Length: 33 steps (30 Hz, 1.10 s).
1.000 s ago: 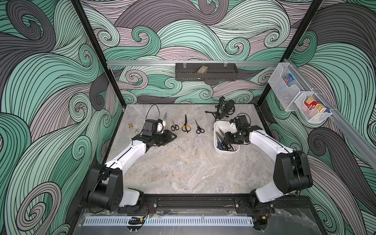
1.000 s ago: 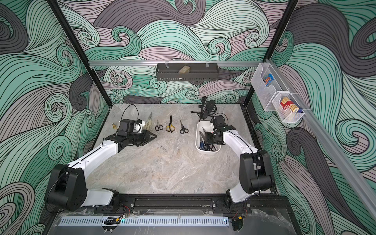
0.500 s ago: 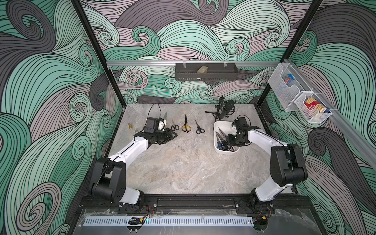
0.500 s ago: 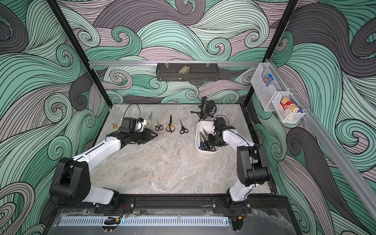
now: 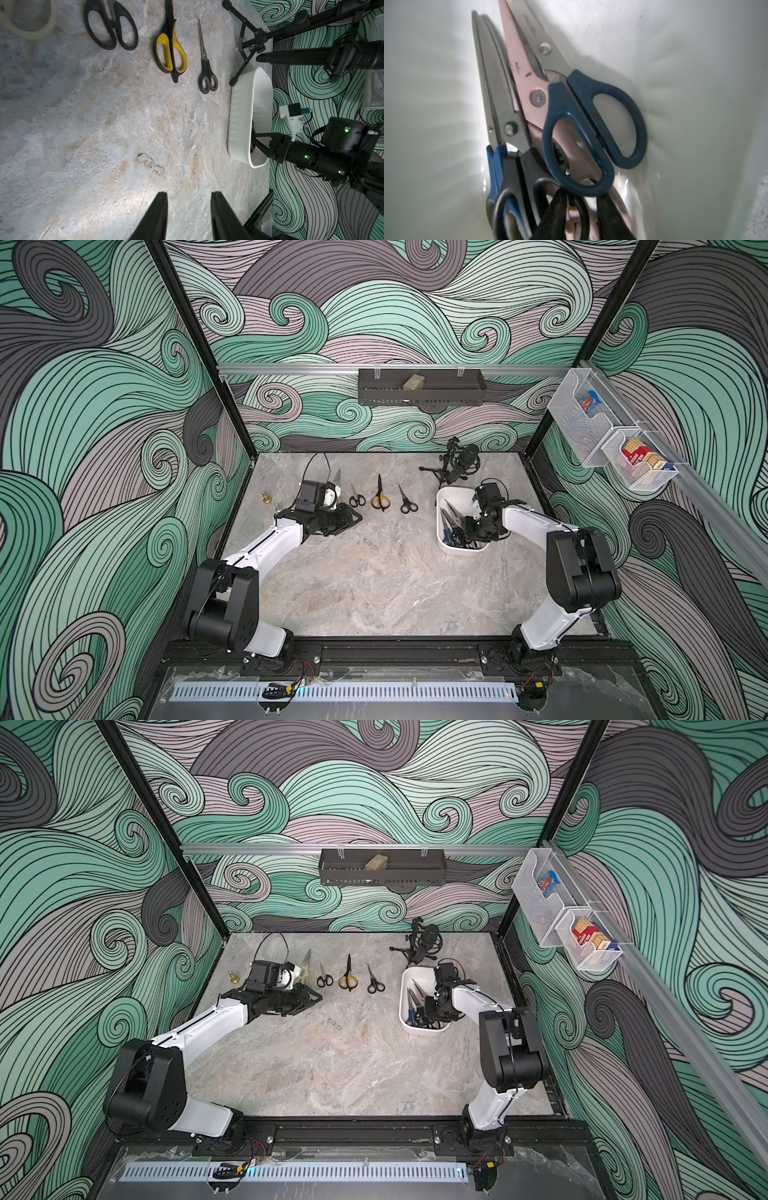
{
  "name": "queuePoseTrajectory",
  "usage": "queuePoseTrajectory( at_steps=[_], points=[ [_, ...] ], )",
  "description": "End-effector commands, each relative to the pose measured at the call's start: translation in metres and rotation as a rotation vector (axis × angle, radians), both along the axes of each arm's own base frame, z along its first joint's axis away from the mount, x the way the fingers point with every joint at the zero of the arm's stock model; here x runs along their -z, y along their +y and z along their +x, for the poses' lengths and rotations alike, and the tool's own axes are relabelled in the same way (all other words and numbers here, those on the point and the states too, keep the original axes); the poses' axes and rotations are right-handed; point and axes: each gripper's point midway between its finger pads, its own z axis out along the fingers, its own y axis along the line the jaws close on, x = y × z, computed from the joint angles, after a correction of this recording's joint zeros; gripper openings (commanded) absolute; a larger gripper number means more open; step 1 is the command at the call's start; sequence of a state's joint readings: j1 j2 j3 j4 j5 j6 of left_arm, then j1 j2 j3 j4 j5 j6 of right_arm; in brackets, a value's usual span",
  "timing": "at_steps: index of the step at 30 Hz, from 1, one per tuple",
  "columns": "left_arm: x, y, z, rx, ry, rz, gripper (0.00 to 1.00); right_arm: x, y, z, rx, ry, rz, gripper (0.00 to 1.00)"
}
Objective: Take the scissors out of the storage box
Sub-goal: Pick up the scissors from the storage box.
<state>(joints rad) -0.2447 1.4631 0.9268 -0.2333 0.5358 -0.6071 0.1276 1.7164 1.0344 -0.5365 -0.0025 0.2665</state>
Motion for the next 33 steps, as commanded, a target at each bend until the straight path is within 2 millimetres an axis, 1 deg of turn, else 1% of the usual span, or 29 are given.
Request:
queuePoseTrajectory(
  at_steps=[1, 10, 13, 18, 23, 30, 33],
  points=[
    [-0.008, -0.002, 0.003, 0.019, -0.022, 0.009, 0.38, 0.012, 0.004, -0.002, 0.017, 0.017, 0.033, 0.26],
    [-0.008, -0.001, 0.000, 0.012, -0.021, 0.013, 0.38, 0.010, 0.007, 0.001, 0.016, -0.003, 0.049, 0.07],
    [-0.008, 0.000, -0.001, 0.009, -0.021, 0.010, 0.38, 0.006, 0.008, 0.001, 0.015, -0.014, 0.057, 0.00],
    [-0.009, 0.000, -0.003, 0.000, -0.024, 0.002, 0.38, -0.010, 0.008, -0.005, 0.021, -0.055, 0.069, 0.00],
    [-0.011, -0.004, -0.005, 0.016, -0.025, -0.013, 0.38, -0.026, 0.008, -0.011, 0.031, -0.100, 0.084, 0.00],
    [-0.015, -0.019, -0.010, 0.052, -0.035, -0.012, 0.39, -0.042, 0.005, -0.011, 0.060, -0.153, 0.082, 0.00],
    [-0.018, -0.030, -0.014, 0.077, -0.043, -0.006, 0.39, -0.056, 0.007, -0.008, 0.071, -0.193, 0.089, 0.00]
  ],
)
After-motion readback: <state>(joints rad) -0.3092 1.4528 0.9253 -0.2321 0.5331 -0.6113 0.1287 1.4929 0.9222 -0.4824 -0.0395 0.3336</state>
